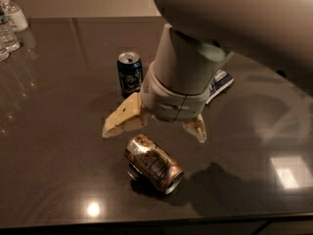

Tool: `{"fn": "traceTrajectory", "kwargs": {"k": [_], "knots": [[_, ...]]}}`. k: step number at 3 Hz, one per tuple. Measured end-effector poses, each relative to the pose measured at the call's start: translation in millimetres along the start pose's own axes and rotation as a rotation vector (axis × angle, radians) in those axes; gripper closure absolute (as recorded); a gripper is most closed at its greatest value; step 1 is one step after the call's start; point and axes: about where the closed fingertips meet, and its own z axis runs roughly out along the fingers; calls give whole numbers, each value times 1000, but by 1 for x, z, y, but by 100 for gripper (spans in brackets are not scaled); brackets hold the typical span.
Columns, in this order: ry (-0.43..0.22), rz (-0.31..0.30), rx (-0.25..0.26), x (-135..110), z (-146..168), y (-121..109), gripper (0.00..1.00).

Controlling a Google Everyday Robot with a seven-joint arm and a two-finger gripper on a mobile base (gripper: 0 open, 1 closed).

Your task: Place orange can upright

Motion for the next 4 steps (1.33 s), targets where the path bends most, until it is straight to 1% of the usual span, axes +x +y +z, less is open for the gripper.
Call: {"fn": "traceTrajectory", "kwargs": {"k": [1, 2, 3, 4], "knots": [[32, -92, -55, 3, 5, 7, 0], [76, -110, -104, 8, 9, 13, 0], [76, -110, -104, 8, 8, 13, 0], [59, -156, -86, 7, 7, 7, 0]]}}
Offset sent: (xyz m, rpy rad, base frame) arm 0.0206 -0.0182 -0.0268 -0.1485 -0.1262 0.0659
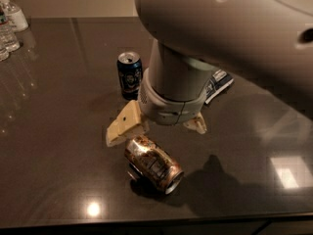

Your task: Place orange can upright

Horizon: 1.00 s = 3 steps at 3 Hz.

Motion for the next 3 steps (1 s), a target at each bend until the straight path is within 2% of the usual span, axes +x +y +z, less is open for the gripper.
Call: {"fn": "traceTrajectory", "kwargs": {"k": [1, 2, 3], "knots": [[-41, -78, 31, -4, 7, -7, 0], [-89, -164, 38, -11, 17, -14, 0], [-150, -234, 15, -19, 32, -15, 0]]}}
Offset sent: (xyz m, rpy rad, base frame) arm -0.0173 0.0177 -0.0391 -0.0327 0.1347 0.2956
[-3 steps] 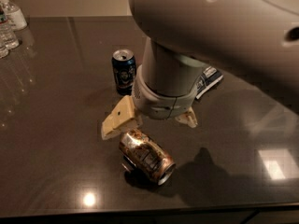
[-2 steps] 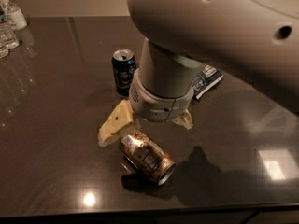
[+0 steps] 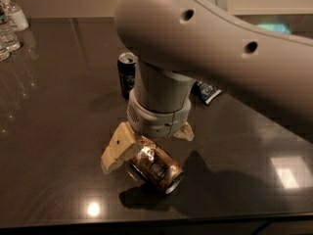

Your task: Place orange can upright

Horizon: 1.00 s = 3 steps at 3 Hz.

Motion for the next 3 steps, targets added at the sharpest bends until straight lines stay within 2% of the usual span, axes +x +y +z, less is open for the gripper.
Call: {"fn": "traceTrajectory", "kwargs": {"k": [2, 3], "knots": [[-78, -81, -52, -11, 13, 7, 0], [-73, -132, -89, -16, 14, 8, 0]]}}
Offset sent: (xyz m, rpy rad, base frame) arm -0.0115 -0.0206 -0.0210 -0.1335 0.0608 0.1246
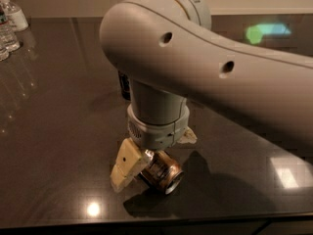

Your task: Place orange can upright

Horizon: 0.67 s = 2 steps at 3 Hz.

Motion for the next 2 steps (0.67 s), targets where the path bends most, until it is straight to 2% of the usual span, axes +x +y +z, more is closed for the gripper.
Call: {"fn": "traceTrajectory", "kwargs": {"k": [2], "knots": [[16, -96, -74, -5, 4, -3, 0]]}}
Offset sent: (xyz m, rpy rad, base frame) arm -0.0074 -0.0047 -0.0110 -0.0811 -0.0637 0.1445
